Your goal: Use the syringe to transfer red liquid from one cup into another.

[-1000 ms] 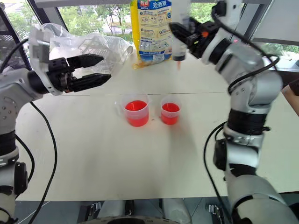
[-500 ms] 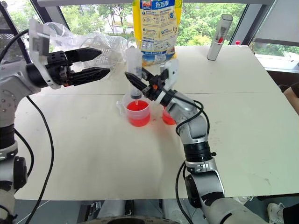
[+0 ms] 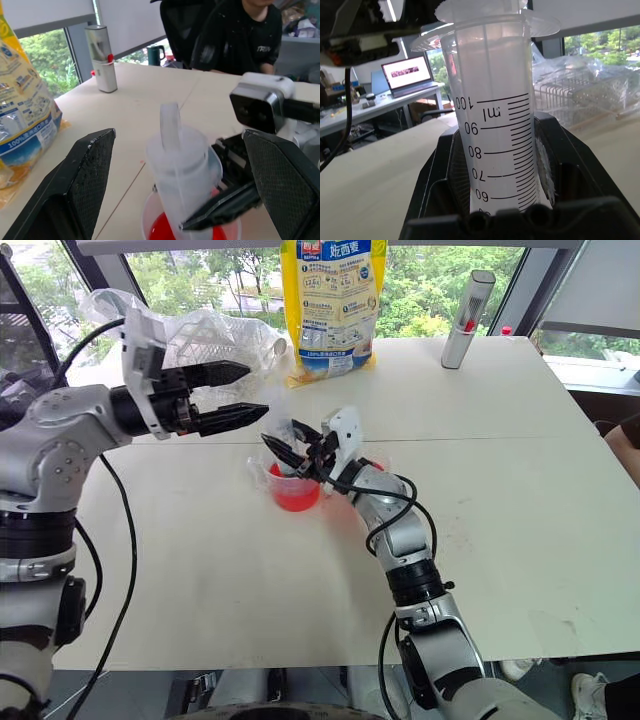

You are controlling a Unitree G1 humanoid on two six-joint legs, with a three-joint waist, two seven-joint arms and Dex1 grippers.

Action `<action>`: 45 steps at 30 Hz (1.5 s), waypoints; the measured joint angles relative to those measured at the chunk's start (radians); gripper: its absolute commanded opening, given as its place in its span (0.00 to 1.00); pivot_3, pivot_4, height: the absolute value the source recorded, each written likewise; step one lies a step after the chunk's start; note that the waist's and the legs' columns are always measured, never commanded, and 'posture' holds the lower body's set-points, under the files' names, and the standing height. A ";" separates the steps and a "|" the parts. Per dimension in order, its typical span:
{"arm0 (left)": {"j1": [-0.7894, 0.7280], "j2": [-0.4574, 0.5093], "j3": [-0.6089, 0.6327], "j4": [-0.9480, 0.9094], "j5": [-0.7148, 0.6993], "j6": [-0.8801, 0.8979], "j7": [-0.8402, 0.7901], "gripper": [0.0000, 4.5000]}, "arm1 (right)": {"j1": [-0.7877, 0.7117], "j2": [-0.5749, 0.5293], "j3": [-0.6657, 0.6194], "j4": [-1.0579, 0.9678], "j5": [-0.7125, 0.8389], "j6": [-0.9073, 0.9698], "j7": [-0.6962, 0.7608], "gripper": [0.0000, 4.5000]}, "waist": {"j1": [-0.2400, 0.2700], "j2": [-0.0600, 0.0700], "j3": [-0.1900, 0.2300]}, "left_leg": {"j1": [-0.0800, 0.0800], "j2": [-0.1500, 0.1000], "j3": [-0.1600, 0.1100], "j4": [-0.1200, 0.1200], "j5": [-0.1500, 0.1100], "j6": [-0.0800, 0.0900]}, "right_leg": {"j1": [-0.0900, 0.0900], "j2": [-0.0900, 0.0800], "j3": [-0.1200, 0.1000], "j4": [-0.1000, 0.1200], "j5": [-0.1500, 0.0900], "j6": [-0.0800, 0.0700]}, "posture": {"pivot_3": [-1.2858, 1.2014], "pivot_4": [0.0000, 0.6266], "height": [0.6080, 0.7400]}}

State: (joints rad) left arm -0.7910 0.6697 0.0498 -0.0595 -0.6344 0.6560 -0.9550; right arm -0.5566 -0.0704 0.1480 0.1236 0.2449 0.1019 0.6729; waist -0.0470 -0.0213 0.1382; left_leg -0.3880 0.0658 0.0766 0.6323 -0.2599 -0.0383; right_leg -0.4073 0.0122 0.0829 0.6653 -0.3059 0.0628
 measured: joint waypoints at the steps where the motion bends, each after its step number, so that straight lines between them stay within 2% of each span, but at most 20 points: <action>1: -0.007 -0.005 -0.001 0.009 0.008 -0.011 -0.001 0.93 | 0.000 -0.001 0.002 0.001 -0.005 -0.006 0.001 0.31 | 0.000 0.000 0.000 | 0.000 0.000 0.000 0.000 0.000 0.000 | 0.000 0.000 0.000 0.000 0.000 0.000 | 0.52 0.24 1.00; 18: -0.087 -0.110 -0.027 0.168 0.058 -0.036 -0.005 0.93 | -0.001 -0.013 0.018 0.009 -0.036 -0.044 0.015 0.31 | 0.000 0.000 0.000 | 0.001 0.000 0.000 0.000 0.000 0.000 | 0.001 0.000 0.000 0.000 0.000 0.000 | 0.52 0.24 1.00; 22: -0.086 -0.113 -0.027 0.169 0.056 -0.030 -0.011 0.66 | -0.002 -0.016 0.020 0.011 -0.038 -0.047 0.018 0.31 | 0.000 0.000 0.000 | 0.001 0.000 0.000 0.000 0.000 0.000 | 0.001 0.000 0.000 0.000 0.000 0.000 | 0.52 0.24 1.00; 28: -0.067 -0.104 -0.027 0.123 0.030 0.005 -0.047 0.02 | -0.009 -0.016 0.021 0.017 -0.044 -0.046 0.017 0.31 | -0.001 0.000 0.000 | 0.002 0.000 0.000 0.000 0.000 0.000 | 0.001 0.000 0.000 0.000 0.000 0.000 | 0.52 0.24 1.00; 36: -0.057 -0.095 -0.025 0.101 0.021 0.020 -0.044 0.01 | -0.020 -0.028 0.030 0.012 -0.042 -0.005 0.037 0.31 | 0.000 0.000 0.000 | 0.003 0.000 -0.001 0.000 0.000 0.000 | 0.003 0.000 0.000 0.000 0.000 0.000 | 0.52 0.24 1.00; 45: -0.099 -0.095 -0.032 0.183 0.037 0.017 -0.064 0.01 | -0.053 -0.047 0.032 0.000 -0.031 0.085 0.045 0.31 | 0.001 0.000 0.000 | 0.002 0.000 0.000 0.000 0.000 0.000 | 0.002 0.000 0.000 0.000 0.000 0.000 | 0.52 0.24 1.00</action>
State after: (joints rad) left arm -0.8900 0.5748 0.0182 0.1231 -0.5972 0.6728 -1.0185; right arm -0.6093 -0.1170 0.1803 0.1233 0.2136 0.1873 0.7179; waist -0.0463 -0.0215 0.1381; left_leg -0.3856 0.0658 0.0762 0.6321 -0.2599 -0.0383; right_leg -0.4050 0.0124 0.0831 0.6654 -0.3059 0.0629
